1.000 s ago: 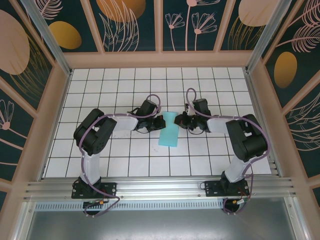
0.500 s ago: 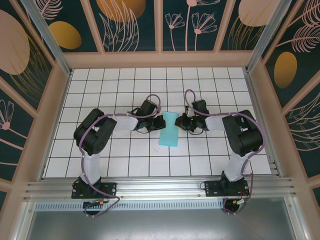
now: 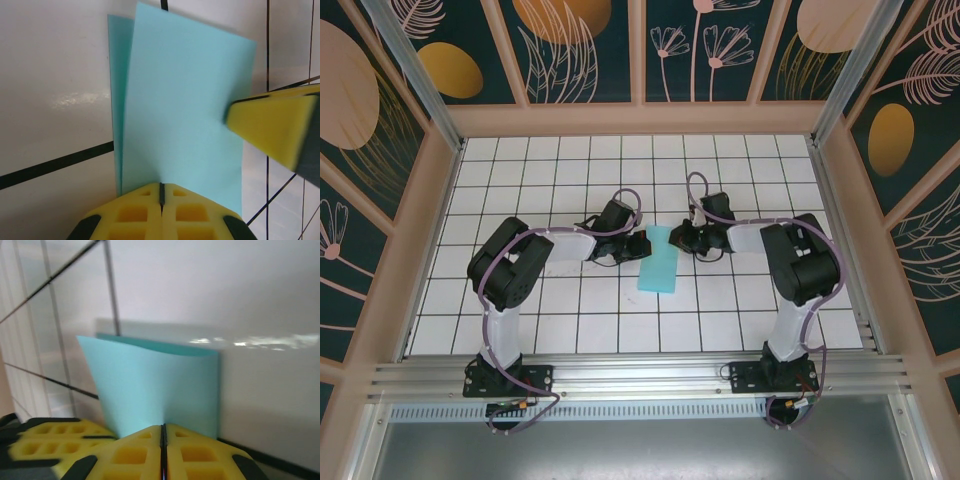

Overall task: Fold a paper plane with a square sheet of paper (pick it up from the middle)
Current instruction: Fold the square sheet of paper in half at the center of the table.

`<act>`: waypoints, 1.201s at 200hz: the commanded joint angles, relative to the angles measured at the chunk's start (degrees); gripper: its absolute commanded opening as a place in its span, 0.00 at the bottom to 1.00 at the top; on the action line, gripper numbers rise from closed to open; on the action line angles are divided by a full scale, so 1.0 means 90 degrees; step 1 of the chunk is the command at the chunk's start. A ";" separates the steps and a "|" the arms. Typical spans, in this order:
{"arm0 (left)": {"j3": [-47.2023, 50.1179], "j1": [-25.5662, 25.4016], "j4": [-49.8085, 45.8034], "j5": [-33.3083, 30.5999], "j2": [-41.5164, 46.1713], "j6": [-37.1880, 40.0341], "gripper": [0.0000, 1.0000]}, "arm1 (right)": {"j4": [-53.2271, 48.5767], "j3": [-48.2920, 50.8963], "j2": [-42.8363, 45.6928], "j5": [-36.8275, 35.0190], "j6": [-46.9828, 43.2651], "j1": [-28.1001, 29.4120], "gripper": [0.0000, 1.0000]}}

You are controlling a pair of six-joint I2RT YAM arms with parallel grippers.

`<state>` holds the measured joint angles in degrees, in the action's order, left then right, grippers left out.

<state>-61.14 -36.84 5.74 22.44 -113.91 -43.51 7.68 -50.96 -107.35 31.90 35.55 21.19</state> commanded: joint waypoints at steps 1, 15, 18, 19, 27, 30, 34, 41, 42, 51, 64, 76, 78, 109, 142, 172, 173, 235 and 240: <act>0.0200 -0.0043 -0.0813 -0.0481 -0.0419 0.0169 0.00 | -0.0437 -0.0185 -0.0285 -0.0347 -0.0257 -0.0058 0.12; 0.0207 -0.0043 -0.0818 -0.0485 -0.0410 0.0185 0.00 | -0.0472 -0.0265 -0.0267 -0.0211 -0.0265 -0.0056 0.12; 0.0205 -0.0039 -0.0822 -0.0490 -0.0409 0.0193 0.00 | -0.0464 -0.0286 -0.0229 -0.0171 -0.0259 -0.0054 0.12; 0.0208 -0.0038 -0.0823 -0.0491 -0.0409 0.0194 0.00 | -0.0468 -0.0291 -0.0220 -0.0159 -0.0259 -0.0057 0.12; 0.0208 -0.0041 -0.0834 -0.0500 -0.0410 0.0201 0.00 | -0.0481 -0.0347 -0.0088 -0.0095 -0.0255 -0.0054 0.12; 0.0211 -0.0038 -0.0833 -0.0506 -0.0394 0.0205 0.00 | -0.0480 -0.0364 -0.0027 -0.0075 -0.0257 -0.0058 0.12; 0.0212 -0.0043 -0.0833 -0.0507 -0.0400 0.0206 0.00 | -0.0482 -0.0389 0.0048 -0.0046 -0.0258 -0.0062 0.12; 0.0220 -0.0046 -0.0834 -0.0519 -0.0391 0.0197 0.00 | -0.0496 -0.0436 0.0184 -0.0011 -0.0259 -0.0081 0.12; 0.0221 -0.0047 -0.0838 -0.0520 -0.0386 0.0196 0.00 | -0.0504 -0.0443 0.0206 -0.0010 -0.0264 -0.0080 0.12; 0.0225 -0.0045 -0.0824 -0.0516 -0.0385 0.0186 0.00 | -0.0538 -0.0483 0.0336 -0.0002 -0.0268 -0.0110 0.12; 0.0234 -0.0043 -0.0813 -0.0506 -0.0390 0.0171 0.00 | -0.0588 -0.0574 0.0398 0.0010 -0.0305 -0.0160 0.12; 0.0217 -0.0047 -0.0828 -0.0501 -0.0393 0.0168 0.00 | -0.0657 -0.0670 0.0324 0.0039 -0.0334 -0.0196 0.12; 0.0208 -0.0042 -0.0832 -0.0501 -0.0386 0.0174 0.00 | -0.0665 -0.0689 0.0299 0.0047 -0.0343 -0.0199 0.12; 0.0197 -0.0039 -0.0845 -0.0501 -0.0387 0.0184 0.00 | -0.0705 -0.0813 -0.0040 0.0106 -0.0412 -0.0207 0.12; 0.0220 -0.0049 -0.0843 -0.0510 -0.0378 0.0185 0.00 | -0.0827 -0.0843 -0.0398 -0.0182 -0.0400 -0.0211 0.12; 0.0241 -0.0041 -0.0833 -0.0520 -0.0363 0.0167 0.00 | -0.0981 -0.0908 -0.0652 -0.0501 -0.0415 -0.0229 0.12; 0.0241 -0.0039 -0.0833 -0.0515 -0.0362 0.0166 0.00 | -0.0981 -0.0909 -0.0656 -0.0490 -0.0422 -0.0232 0.12; 0.0231 -0.0040 -0.0871 -0.0520 -0.0356 0.0195 0.00 | -0.1136 -0.1382 -0.0095 -0.0009 -0.0434 -0.0290 0.12; 0.0221 -0.0052 -0.0880 -0.0536 -0.0354 0.0198 0.00 | -0.1142 -0.1399 -0.0094 0.0000 -0.0439 -0.0303 0.12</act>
<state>-61.14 -36.88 5.80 22.02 -113.86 -43.46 -0.86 -60.64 -111.02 30.98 32.88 19.11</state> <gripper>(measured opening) 0.047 0.123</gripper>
